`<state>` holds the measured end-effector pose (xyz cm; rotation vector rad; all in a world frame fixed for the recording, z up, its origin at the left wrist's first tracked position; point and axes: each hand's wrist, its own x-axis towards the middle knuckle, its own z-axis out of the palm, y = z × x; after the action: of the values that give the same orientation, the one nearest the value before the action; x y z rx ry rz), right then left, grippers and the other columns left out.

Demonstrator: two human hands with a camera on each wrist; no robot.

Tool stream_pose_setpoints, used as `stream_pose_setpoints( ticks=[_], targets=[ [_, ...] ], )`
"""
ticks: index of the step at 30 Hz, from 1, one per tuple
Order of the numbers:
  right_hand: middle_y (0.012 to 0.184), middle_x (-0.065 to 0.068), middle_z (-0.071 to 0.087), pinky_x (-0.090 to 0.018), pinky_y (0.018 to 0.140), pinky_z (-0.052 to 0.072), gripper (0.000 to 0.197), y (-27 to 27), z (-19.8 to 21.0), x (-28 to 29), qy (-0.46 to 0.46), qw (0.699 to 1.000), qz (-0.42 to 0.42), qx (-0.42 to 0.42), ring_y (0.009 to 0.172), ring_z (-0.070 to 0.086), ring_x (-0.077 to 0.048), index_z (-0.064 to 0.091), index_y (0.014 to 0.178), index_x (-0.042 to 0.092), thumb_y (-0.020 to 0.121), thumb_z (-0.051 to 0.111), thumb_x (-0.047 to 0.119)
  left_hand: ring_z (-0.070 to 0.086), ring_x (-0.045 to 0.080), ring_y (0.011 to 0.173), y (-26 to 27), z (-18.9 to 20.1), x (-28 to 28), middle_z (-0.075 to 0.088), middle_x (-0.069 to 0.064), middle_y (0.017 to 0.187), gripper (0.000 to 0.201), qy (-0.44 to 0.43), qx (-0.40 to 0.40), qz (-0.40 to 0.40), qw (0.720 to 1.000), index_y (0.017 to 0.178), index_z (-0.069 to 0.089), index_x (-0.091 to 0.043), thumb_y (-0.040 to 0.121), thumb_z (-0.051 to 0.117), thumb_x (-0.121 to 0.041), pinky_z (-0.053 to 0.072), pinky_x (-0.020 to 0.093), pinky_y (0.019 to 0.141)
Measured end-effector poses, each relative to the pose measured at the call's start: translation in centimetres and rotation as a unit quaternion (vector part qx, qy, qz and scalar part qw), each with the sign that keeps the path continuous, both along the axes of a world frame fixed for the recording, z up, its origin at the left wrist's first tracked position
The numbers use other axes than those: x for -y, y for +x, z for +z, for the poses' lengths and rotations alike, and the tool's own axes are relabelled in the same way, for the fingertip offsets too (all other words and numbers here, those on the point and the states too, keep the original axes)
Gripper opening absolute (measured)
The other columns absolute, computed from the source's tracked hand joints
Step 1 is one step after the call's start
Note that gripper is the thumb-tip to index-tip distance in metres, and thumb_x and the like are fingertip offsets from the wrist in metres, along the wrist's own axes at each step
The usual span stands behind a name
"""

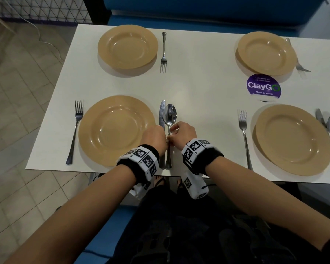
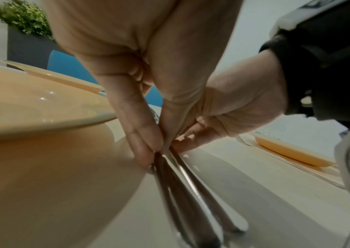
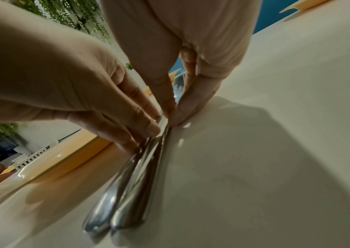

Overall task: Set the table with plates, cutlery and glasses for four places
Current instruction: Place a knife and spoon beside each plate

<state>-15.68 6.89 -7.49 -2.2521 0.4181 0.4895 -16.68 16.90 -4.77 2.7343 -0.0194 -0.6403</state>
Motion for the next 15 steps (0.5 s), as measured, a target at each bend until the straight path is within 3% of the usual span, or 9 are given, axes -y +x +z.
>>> stream_pose_setpoints(
  ticks=[5,10,15],
  targets=[
    [0.106,-0.009,0.067,-0.026,0.079,0.049,0.027,0.08,0.03,0.08,-0.008,1.0,0.002,0.002,0.097,0.063,-0.024,0.063,0.103,0.011,0.077,0.067,0.008,0.061,0.029,0.096,0.14,-0.03,-0.02,0.063,0.014,0.103,0.013,0.004,0.0,-0.006,1.0,0.1,0.058,-0.003,0.088,0.057,-0.008,0.047,0.032,0.075],
    [0.108,-0.01,0.066,-0.029,0.083,0.051,0.028,-0.07,-0.02,0.0,-0.008,1.0,0.007,0.001,0.098,0.063,-0.024,0.063,0.105,0.01,0.077,0.067,0.008,0.061,0.03,0.094,-0.07,-0.18,-0.14,0.064,0.014,0.101,0.012,0.004,-0.001,-0.008,1.0,0.098,0.058,-0.002,0.088,0.057,-0.009,0.047,0.033,0.075],
    [0.109,-0.008,0.066,-0.026,0.081,0.048,0.028,-0.14,0.08,0.04,-0.01,1.0,0.012,0.002,0.099,0.063,-0.023,0.062,0.106,0.011,0.079,0.068,0.011,0.061,0.028,0.09,-0.14,-0.25,-0.2,0.063,0.013,0.096,0.009,0.004,0.002,-0.009,1.0,0.088,0.054,-0.007,0.088,0.059,-0.014,0.042,0.029,0.067]
  ],
)
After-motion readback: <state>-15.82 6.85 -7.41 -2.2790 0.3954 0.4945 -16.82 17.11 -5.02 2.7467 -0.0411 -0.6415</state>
